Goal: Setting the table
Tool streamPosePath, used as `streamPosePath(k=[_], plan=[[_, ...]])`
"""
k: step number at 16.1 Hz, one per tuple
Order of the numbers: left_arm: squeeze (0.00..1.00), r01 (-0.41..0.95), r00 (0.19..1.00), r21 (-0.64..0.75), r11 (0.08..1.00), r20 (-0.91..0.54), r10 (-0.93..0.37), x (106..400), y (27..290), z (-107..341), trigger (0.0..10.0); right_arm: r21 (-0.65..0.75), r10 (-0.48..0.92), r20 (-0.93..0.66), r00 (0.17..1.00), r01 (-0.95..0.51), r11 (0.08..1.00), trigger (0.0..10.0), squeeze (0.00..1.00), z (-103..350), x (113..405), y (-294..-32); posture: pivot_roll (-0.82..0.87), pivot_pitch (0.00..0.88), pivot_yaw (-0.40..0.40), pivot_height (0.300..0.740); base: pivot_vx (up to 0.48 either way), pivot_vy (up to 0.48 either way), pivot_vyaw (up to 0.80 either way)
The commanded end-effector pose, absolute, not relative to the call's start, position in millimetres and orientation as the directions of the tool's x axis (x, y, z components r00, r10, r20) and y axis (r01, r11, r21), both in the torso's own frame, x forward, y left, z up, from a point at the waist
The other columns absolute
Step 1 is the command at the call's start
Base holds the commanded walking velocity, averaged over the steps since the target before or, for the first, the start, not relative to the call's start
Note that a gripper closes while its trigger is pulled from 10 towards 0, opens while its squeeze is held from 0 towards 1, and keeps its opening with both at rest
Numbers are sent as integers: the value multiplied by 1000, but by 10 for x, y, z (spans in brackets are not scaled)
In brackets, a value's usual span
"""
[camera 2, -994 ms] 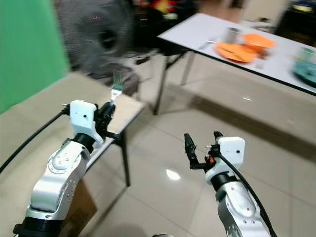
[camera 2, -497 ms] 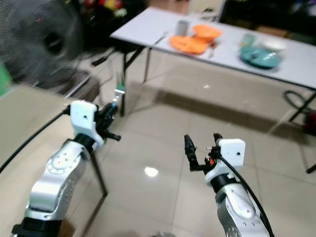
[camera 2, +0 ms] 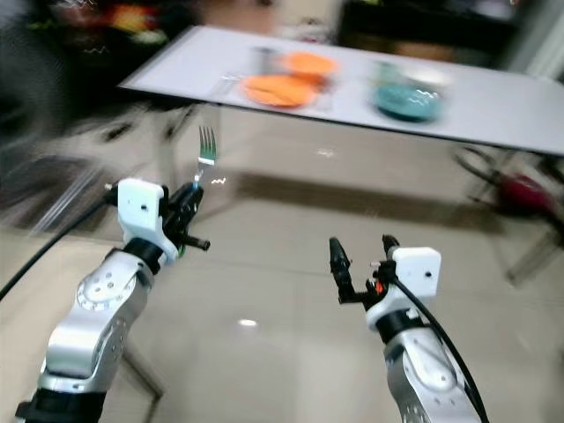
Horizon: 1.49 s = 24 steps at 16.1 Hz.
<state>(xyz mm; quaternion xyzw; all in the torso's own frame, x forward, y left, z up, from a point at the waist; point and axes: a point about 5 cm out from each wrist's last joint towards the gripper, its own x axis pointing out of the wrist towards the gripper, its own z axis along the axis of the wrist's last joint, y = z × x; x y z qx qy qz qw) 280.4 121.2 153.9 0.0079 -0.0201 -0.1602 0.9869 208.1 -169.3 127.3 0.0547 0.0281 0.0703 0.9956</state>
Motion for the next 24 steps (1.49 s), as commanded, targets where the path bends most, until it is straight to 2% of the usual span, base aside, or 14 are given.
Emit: streamPosePath(k=[1,8,24], plan=[[0,367,929,11,930,52,-367,2802,1072,1582,10000,100,110,-46,993,-105,989,10000,0,1297,2076,-1781,-26,0,-42,740,349,0,-800],[0,362,931,9,932,49,-362,2820,1073,1582,10000,100,95,-38,995,-91,991,10000,0,1314,2094,-1808,-29,0,-42,740,353,0,-768],[0,361,932,-2,933,45,-361,2829,1023,1577,10000,77,84,-39,996,-81,994,10000,0,1342,2127,-1867,-38,0,-43,740,353,0,0]])
